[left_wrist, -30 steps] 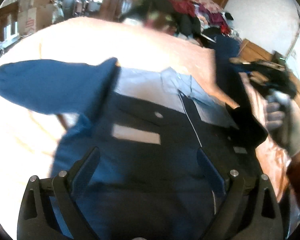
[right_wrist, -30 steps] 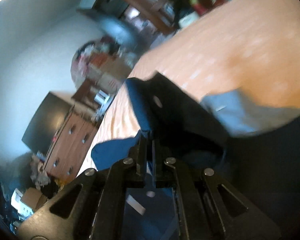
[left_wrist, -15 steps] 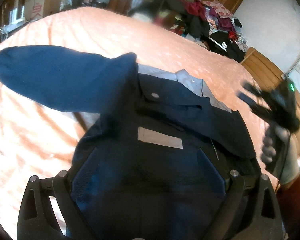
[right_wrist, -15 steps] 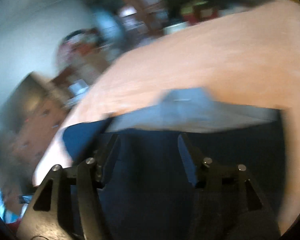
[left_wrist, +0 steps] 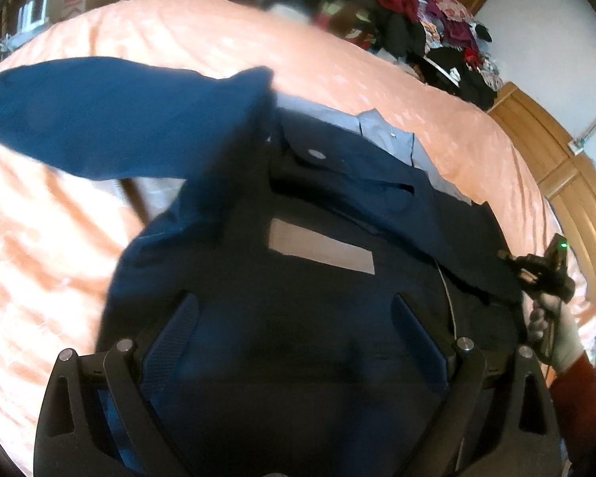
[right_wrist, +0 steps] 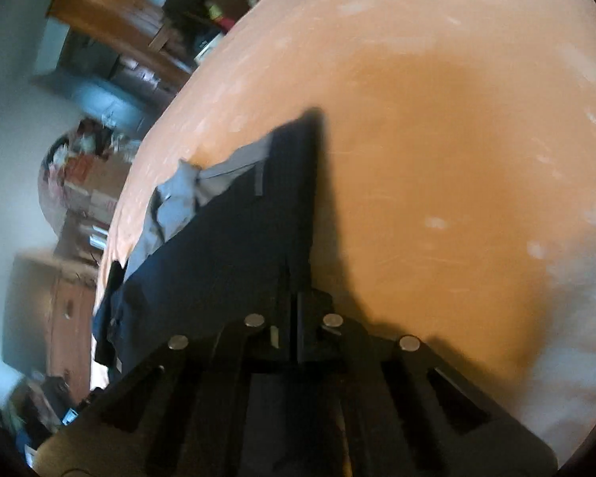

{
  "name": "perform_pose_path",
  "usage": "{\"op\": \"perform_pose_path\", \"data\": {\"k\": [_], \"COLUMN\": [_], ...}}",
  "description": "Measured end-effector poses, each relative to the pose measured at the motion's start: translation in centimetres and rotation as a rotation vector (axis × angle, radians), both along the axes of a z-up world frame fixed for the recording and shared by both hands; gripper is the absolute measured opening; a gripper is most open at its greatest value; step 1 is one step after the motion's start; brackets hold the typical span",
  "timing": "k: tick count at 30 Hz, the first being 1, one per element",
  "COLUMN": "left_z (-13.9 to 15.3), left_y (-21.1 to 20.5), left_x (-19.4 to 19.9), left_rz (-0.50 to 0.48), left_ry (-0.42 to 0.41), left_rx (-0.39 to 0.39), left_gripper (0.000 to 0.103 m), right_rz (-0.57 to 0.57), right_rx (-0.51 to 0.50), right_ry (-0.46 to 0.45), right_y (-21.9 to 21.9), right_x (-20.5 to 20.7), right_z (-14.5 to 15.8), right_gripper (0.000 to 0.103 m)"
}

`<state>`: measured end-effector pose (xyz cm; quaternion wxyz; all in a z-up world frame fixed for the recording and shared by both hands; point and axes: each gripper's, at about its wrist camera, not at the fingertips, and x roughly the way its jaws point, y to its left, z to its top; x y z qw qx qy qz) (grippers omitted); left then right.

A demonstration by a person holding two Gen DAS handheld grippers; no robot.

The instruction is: Fold small clothes

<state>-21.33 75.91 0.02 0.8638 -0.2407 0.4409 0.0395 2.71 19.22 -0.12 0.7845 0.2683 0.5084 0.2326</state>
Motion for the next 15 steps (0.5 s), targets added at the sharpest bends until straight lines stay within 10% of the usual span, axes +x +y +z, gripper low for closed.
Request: {"op": "perform_pose_path", "data": {"k": [15], "left_z": [2.8], "left_y": [-2.6], "left_x": [6.9], "left_rz": [-0.135], "left_ry": [-0.076], "left_rx": [0.051], "left_gripper": [0.098], "right_rz": [0.058], "right_rx": [-0.081], "right_ry": [-0.203], "right_y": [1.3], "right_x": [-6.7], "right_z": [5.1], "right_gripper": [0.025]}}
